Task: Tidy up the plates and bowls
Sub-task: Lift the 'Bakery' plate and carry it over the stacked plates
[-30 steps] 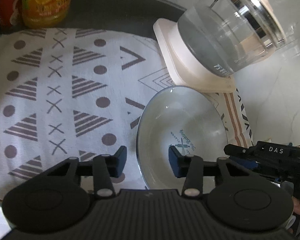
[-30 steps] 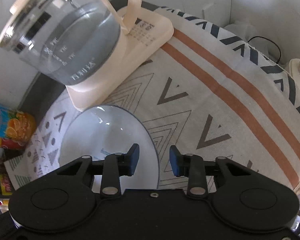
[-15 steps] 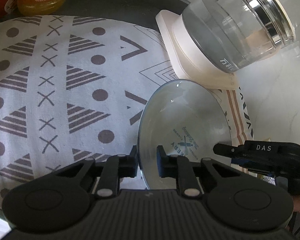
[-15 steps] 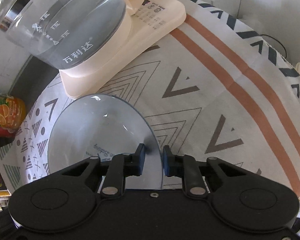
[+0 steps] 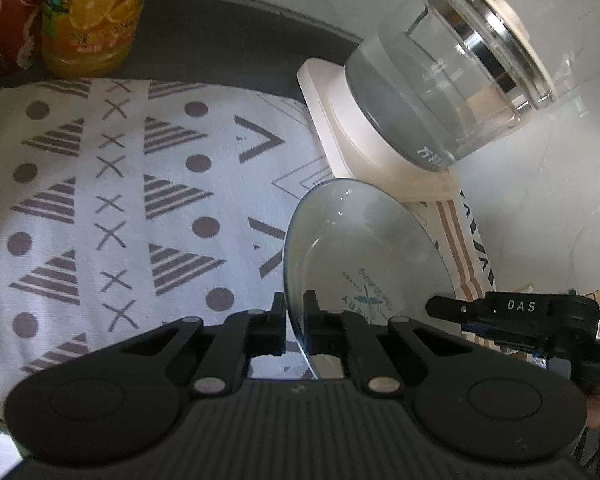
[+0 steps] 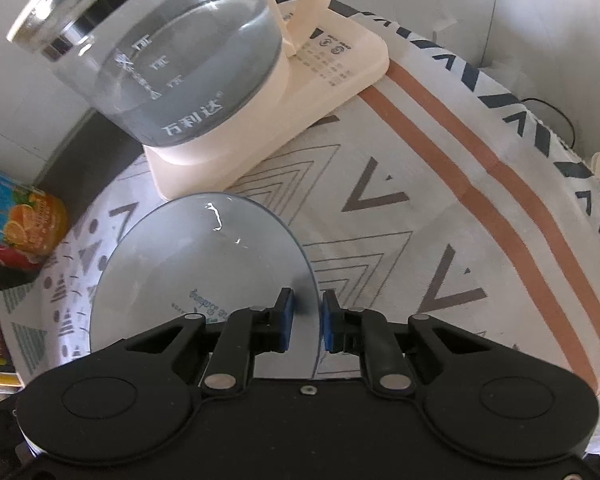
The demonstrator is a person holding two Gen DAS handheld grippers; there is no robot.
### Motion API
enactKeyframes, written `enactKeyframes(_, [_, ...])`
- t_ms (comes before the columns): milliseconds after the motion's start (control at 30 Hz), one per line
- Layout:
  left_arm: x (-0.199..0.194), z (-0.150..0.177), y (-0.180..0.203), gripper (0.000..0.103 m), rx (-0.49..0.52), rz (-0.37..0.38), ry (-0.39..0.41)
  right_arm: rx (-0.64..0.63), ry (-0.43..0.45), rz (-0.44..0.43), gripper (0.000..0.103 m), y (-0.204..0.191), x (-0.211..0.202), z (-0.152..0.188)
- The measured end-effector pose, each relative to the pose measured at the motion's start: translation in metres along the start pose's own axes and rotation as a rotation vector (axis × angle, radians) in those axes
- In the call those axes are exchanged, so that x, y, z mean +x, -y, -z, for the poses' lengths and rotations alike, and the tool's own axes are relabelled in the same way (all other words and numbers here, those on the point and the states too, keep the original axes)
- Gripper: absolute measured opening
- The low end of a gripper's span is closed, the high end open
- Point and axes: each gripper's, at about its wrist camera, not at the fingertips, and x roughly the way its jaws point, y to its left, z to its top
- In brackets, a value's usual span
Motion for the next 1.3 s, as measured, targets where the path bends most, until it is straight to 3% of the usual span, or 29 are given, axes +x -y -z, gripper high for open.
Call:
enactKeyframes(467, [-0.029,0.006,-0.025,0.005,-0.048,-0.033,0.056,0.006,0.005,-0.196,0.008,-0.010,-0.004,0.013])
enactKeyframes(833, [-0.081,0.017,-0.044,0.005,-0.069,-0.038,0.135,-0.062,0.033,-0.332,0.006,-0.036,-0.026,0.027])
enactKeyframes(1300, [-0.153,0.063,-0.064,0.005,-0.151,-0.041,0.247,-0.122,0.020,-0.479,0.006,-0.056,-0.057,0.065])
